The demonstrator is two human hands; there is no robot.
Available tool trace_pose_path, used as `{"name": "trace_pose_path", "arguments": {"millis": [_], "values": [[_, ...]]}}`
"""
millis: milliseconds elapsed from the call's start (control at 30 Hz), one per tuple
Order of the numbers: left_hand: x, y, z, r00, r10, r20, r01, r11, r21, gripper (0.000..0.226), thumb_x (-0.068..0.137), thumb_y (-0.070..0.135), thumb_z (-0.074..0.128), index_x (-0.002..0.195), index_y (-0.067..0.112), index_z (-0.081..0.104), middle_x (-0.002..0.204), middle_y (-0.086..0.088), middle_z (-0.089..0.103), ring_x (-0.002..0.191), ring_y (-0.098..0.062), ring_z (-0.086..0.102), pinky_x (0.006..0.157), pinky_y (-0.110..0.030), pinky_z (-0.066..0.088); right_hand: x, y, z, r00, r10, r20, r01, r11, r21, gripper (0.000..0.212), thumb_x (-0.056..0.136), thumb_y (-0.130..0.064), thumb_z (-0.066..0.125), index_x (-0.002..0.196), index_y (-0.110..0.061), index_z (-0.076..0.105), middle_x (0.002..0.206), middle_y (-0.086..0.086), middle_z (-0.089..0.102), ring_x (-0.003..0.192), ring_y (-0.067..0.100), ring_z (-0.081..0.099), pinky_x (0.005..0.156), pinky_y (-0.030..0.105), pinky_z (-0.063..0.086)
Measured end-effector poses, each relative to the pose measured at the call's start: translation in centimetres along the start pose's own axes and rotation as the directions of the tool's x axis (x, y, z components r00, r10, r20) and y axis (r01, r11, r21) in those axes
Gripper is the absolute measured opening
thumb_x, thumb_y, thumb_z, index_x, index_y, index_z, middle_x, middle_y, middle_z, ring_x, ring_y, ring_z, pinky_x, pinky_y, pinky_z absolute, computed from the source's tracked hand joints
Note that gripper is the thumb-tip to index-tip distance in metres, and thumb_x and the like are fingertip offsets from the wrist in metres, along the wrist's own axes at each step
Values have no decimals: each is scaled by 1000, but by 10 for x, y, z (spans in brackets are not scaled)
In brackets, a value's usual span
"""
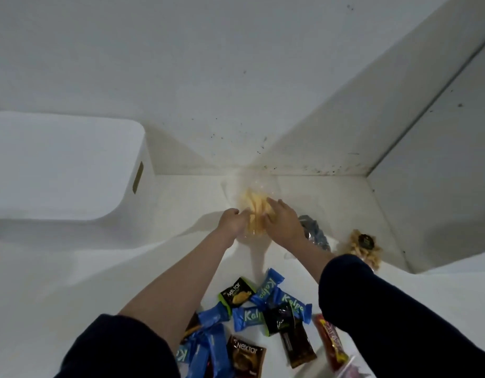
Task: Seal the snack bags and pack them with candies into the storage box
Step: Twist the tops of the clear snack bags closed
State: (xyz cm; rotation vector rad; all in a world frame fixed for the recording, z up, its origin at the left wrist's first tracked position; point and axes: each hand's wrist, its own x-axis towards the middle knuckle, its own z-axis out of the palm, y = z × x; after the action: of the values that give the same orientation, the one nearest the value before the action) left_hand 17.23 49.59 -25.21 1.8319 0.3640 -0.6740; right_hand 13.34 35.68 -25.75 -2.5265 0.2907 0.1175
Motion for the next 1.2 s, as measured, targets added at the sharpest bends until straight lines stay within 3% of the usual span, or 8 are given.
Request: {"name": "trace_pose_path", "arguments": {"millis": [300, 467, 633, 767, 933, 1067, 1133, 1200], "values": [[-21, -6, -17, 1000, 17, -5, -17, 942, -335, 67, 80, 16, 73, 138, 9, 39, 128, -18, 56, 115, -35, 57, 100, -47, 46, -29, -18, 3, 991, -115, -71, 123, 985, 124, 51, 93, -30, 51, 140, -13, 41, 146, 15, 40, 141, 28, 29, 109, 45, 34], [-68, 4, -27, 963, 240, -125, -268, 907, -326, 51, 75, 6, 76, 122, 9, 57, 112, -12, 61, 101, -28, 62, 84, -43, 54, -59, -38, -24, 979, -144, -143, 186, 915, 357, 44, 92, -33, 53, 131, -14, 45, 129, 7, 53, 116, 21, 51, 90, 29, 41], [-129, 26, -17, 845, 453, -283, -507, 847, -159, 34, 77, 16, 75, 108, 21, 61, 115, -3, 63, 90, -22, 67, 68, -33, 57, -84, -64, -66, 970, -21, -244, 167, 784, 598, 45, 84, -51, 60, 117, -21, 54, 114, -4, 56, 101, 10, 59, 77, 19, 46], [-172, 37, 2, 657, 655, -372, -655, 741, 148, 35, 79, 19, 71, 112, 14, 63, 110, -3, 60, 88, -18, 63, 64, -9, 47, -103, -82, -105, 981, -19, -191, 159, 641, 751, 52, 78, -56, 64, 120, -28, 53, 107, -6, 61, 93, 0, 61, 64, 10, 48], [-214, 40, 21, 462, 829, -314, -588, 552, 591, 50, 77, 36, 69, 124, 23, 61, 116, -1, 57, 104, -22, 53, 86, -41, 47, -123, -90, -145, 995, 71, -68, 26, 479, 877, 43, 82, -56, 60, 107, -22, 61, 101, 2, 67, 94, 19, 65, 71, 29, 51], [-231, 35, 27, 304, 934, -186, -716, 353, 602, 52, 82, 44, 56, 126, 17, 57, 116, 3, 61, 103, -17, 56, 86, -39, 48, -133, -75, -168, 988, 126, -83, 16, 460, 888, 31, 93, -38, 40, 104, -24, 65, 110, 6, 67, 105, 26, 61, 97, 46, 48], [-236, 38, 26, 281, 929, -240, -754, 368, 544, 51, 84, 44, 57, 125, 13, 55, 115, 2, 59, 104, -15, 55, 88, -32, 48, -141, -65, -177, 990, 88, -108, 54, 478, 877, 34, 96, -38, 36, 106, -24, 65, 115, 9, 66, 109, 29, 60, 100, 50, 45], [-238, 46, 21, 349, 869, -349, -769, 479, 423, 49, 85, 43, 59, 125, 14, 51, 118, 1, 55, 108, -14, 52, 91, -28, 45, -146, -57, -185, 993, 35, -116, 84, 489, 868, 35, 96, -38, 36, 103, -25, 66, 117, 10, 65, 109, 29, 59, 99, 49, 46]]}}
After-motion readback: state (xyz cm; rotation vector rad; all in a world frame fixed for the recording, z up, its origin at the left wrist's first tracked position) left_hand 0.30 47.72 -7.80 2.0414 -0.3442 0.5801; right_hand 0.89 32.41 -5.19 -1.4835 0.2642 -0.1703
